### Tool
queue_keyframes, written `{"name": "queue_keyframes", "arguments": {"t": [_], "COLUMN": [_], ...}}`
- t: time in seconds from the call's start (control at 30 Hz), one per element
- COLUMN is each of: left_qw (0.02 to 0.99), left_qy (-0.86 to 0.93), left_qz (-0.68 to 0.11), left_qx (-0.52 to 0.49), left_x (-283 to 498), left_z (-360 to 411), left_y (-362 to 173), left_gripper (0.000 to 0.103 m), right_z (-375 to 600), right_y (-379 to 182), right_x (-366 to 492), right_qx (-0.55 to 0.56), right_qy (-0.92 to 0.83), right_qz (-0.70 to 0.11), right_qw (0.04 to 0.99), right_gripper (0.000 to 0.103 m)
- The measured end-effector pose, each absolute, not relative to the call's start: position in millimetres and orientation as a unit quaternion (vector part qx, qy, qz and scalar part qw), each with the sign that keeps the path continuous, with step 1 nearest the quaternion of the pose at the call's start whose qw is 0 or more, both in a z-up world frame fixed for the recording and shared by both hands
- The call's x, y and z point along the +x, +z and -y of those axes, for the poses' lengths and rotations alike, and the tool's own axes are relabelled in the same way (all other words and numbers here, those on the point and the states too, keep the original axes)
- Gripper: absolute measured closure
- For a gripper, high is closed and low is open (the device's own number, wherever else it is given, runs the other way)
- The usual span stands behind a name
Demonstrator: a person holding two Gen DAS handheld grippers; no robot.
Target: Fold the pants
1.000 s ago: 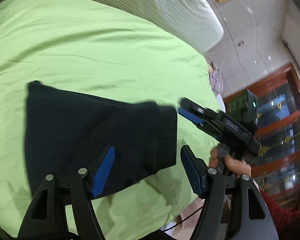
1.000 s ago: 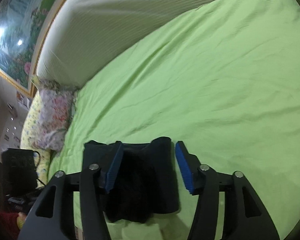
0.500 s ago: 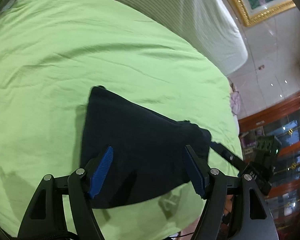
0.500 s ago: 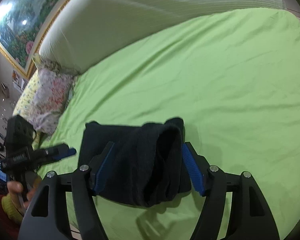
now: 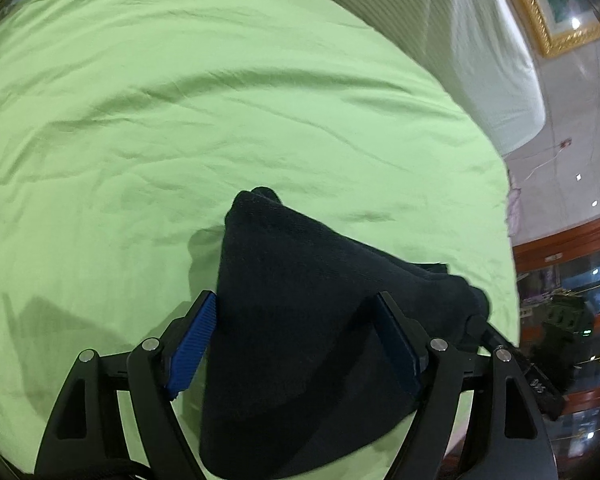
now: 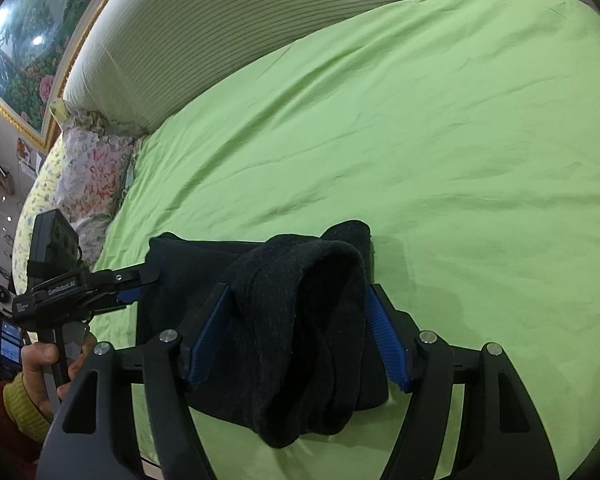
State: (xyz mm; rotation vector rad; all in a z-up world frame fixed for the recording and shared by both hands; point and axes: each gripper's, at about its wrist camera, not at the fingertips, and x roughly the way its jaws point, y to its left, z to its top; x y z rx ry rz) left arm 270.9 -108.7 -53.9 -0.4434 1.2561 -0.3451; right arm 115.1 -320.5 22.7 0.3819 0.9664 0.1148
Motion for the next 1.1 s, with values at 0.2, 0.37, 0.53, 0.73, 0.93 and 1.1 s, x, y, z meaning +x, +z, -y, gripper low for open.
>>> {"name": "queue_keyframes", "arguments": {"t": [0.2,0.37,0.53,0.73,0.93,1.1], "left_qw": [0.772,0.773,0.772,0.781,0.771,0.764], "left_qy": [-0.177,-0.182,-0.175,-0.170,-0.171,-0.178], "left_qz": [-0.576,-0.561,-0.568,-0.561,-0.561,-0.576], "left_qx": [-0.203,-0.234,-0.227,-0.217,-0.248,-0.229], "left_x": [272,266,266,257,239,229], "left_z": [106,83,80,74,63,74], "left_y": [-55,-56,-71,-56,-54,-60], "left_gripper": [0.070,0.072,0.063,0.052,0.043,0.034], "right_z": [313,307,308,320,330,326], "right_y": [36,54,11,19,22,8], "right_x": [123,135,146,134,125,121], "right_qx": [0.161,0.149,0.109,0.130,0.167,0.172], "right_qy": [0.089,0.101,0.054,0.044,0.051,0.061], "right_qz": [-0.457,-0.431,-0.493,-0.479,-0.481,-0.497], "right_qw": [0.870,0.884,0.862,0.867,0.859,0.848], "right_gripper": [0.083,0.084,0.071,0.055,0.055,0.051]}}
